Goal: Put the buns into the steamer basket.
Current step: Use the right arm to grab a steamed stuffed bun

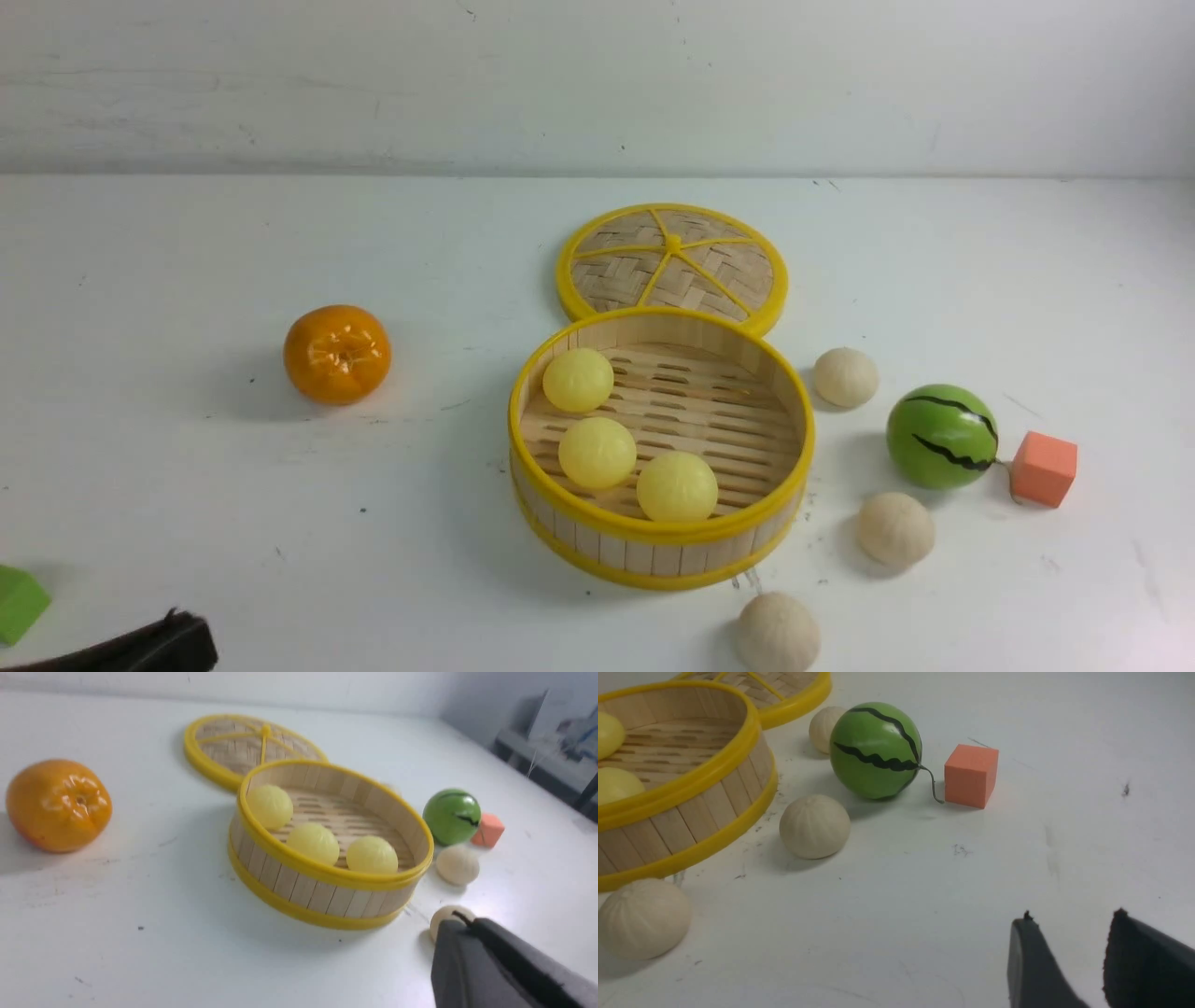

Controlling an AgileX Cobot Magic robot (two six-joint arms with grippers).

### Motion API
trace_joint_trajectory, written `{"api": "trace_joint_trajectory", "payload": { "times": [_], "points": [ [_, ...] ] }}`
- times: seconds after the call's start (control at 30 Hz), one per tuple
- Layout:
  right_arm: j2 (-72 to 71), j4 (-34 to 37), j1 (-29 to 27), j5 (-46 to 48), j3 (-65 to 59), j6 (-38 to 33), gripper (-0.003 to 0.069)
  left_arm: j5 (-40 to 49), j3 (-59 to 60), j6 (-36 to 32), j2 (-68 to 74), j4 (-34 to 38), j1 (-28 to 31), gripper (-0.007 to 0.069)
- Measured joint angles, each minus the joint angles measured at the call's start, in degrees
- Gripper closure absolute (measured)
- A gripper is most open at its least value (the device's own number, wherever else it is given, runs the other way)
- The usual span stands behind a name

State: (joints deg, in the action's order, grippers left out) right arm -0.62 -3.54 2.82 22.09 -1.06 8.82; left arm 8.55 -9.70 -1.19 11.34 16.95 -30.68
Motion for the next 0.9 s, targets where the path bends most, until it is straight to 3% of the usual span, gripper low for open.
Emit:
{"api": "trace_joint_trajectory", "payload": {
  "times": [0.33, 0.43, 0.6, 0.7, 0.8, 0.9],
  "points": [
    [0.0, 0.3, 0.0, -0.5, 0.0, 0.4, 0.0419, -2.4, 6.5, -0.5, -11.9, 0.1, 0.0, 0.0638],
    [0.0, 5.1, 0.0, -4.0, -0.5, 3.5, 0.0419, -1.2, 7.5, -0.5, -11.9, 0.1, 0.0, 0.0638],
    [0.0, 21.4, 0.0, -14.5, -0.5, 13.3, 0.0419, 2.4, 8.2, -0.5, -11.9, 0.1, 0.0, 0.0638],
    [0.0, 25.6, 0.0, -17.4, -0.5, 15.8, 0.0419, 3.5, 8.2, -0.5, -11.9, 0.1, 0.0, 0.0638],
    [1.7, 29.0, 1.0, -10.4, 5.1, 16.4, 0.0419, 4.6, 8.2, -0.5, -11.9, 0.1, 0.0, 0.0638],
    [10.5, 27.8, 3.2, 1.7, 15.8, 10.0, 0.0419, 4.9, 8.2, -0.5, -11.9, 0.0, 0.0, 0.0638]
  ]
}}
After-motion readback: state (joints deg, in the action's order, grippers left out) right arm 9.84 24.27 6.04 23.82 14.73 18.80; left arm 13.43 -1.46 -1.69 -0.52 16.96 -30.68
